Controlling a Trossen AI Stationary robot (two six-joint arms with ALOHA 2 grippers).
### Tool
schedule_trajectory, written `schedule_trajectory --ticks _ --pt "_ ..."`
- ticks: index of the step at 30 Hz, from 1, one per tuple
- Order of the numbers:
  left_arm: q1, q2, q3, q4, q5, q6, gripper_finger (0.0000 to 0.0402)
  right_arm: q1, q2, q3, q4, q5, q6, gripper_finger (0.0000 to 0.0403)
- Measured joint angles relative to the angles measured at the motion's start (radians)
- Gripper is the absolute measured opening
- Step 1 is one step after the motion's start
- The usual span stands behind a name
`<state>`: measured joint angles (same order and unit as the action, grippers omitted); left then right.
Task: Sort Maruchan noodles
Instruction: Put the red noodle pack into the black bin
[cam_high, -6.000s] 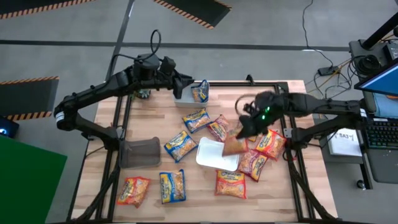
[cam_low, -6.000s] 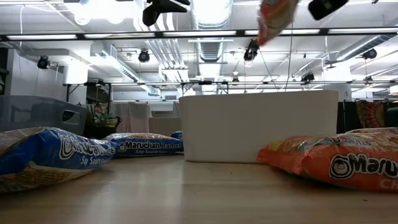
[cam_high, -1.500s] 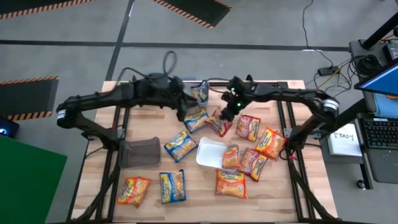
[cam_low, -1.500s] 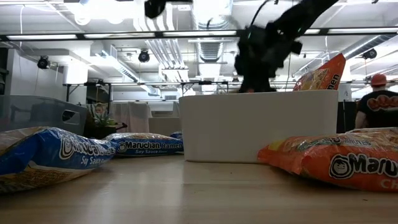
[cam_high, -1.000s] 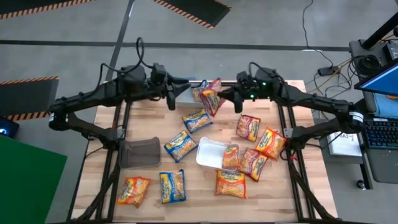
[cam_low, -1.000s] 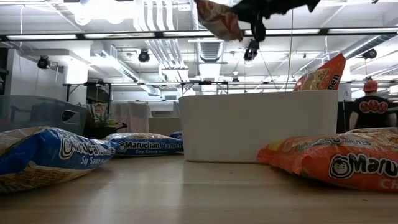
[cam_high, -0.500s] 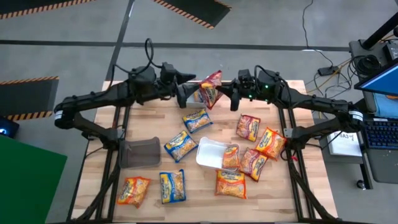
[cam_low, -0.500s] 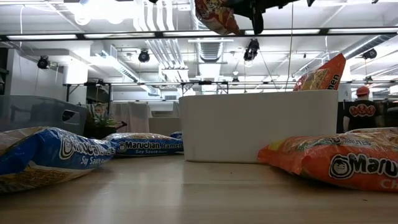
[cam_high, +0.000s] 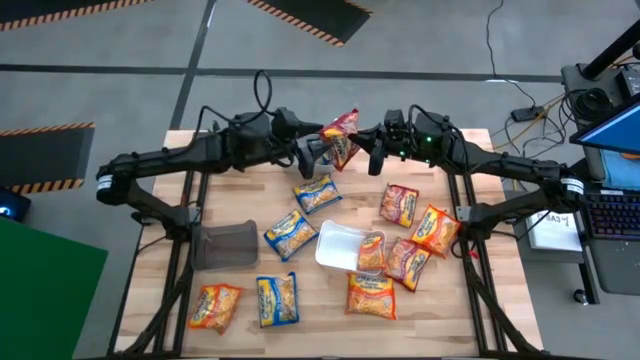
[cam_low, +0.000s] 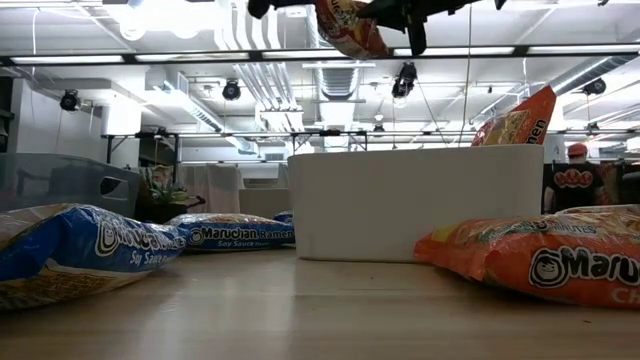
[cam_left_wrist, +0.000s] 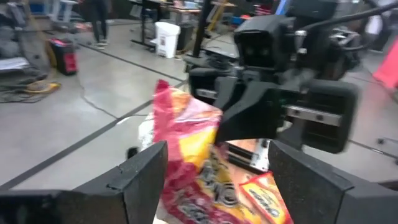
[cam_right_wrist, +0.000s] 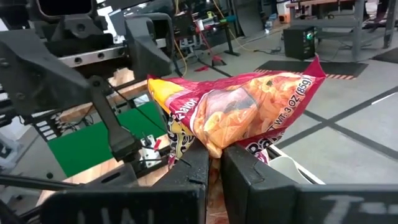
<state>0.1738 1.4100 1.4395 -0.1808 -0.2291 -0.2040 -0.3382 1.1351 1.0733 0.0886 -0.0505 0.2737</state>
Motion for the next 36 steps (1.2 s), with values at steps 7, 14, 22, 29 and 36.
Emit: schedule_trajectory --ticks 7,14,22,29,36 --pt "0.001 0.001 0.000 -0.017 -0.077 0.004 0.0260 0.000 0.000 0.000 0.020 -0.001 -0.006 0.0012" --pt "0.000 0.031 0.000 -0.009 -0.076 -0.025 0.0260 0.000 0.000 0.000 0.080 -0.007 -0.036 0.0012" --pt "-0.002 0.067 0.000 0.065 -0.050 -0.048 0.0252 0.025 0.000 0.000 0.082 -0.009 -0.062 0.0012" --pt "-0.002 0.069 0.000 0.073 -0.037 -0.048 0.0154 0.033 0.000 0.000 0.081 -0.009 -0.065 0.0012" --pt "-0.003 0.067 0.000 0.073 -0.030 -0.064 0.0014 0.033 0.003 0.000 0.079 -0.009 -0.057 0.0013"
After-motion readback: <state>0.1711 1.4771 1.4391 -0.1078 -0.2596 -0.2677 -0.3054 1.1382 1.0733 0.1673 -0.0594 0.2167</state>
